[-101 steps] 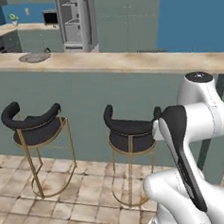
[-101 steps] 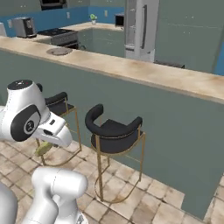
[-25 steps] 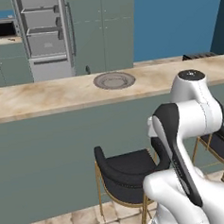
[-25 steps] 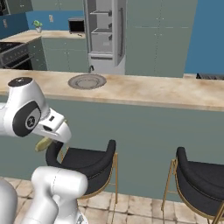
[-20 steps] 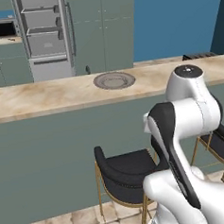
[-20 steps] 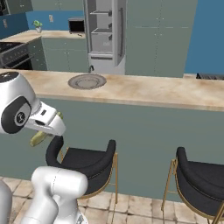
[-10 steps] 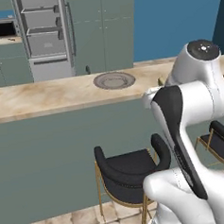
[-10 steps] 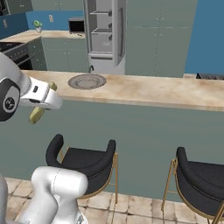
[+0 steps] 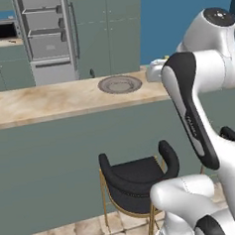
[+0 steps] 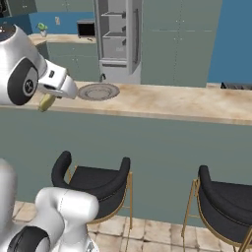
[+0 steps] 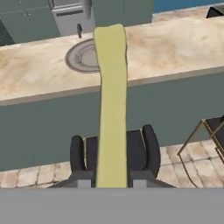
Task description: Retrieve the butter from the fridge and place it on a plate on the dining table. Then retrieve the butter knife by the fridge and place it near the plate.
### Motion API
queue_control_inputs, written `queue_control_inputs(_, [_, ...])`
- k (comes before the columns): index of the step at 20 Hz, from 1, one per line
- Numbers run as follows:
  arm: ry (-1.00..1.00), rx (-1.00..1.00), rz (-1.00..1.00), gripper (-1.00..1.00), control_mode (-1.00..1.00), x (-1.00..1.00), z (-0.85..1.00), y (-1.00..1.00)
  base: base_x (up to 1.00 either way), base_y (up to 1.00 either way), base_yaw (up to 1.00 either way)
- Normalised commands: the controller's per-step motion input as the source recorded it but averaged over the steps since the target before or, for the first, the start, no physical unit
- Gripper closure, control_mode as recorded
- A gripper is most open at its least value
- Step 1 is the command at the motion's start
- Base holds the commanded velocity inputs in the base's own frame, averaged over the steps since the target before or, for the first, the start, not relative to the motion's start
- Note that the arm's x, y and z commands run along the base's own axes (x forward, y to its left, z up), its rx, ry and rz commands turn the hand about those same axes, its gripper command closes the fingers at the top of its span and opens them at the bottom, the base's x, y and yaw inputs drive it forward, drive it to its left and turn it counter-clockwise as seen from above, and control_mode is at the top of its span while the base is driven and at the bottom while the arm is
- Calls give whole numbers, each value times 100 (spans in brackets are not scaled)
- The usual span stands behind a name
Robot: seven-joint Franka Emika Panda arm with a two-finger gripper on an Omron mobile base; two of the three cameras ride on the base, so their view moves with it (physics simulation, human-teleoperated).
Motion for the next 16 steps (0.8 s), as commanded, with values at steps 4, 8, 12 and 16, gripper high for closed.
queue_control_inputs(4, [17, 7, -2, 100, -100, 77, 28, 0, 0, 0, 0])
queue_control_inputs(8, [6, 0, 0, 100, -100, 78, 0, 0, 0, 0, 0])
queue_control_inputs(12, [3, -11, -1, 100, -100, 79, -19, 6, 0, 0, 0])
queue_control_inputs(16, [2, -1, -7, 100, -100, 79, -20, 7, 0, 0, 0])
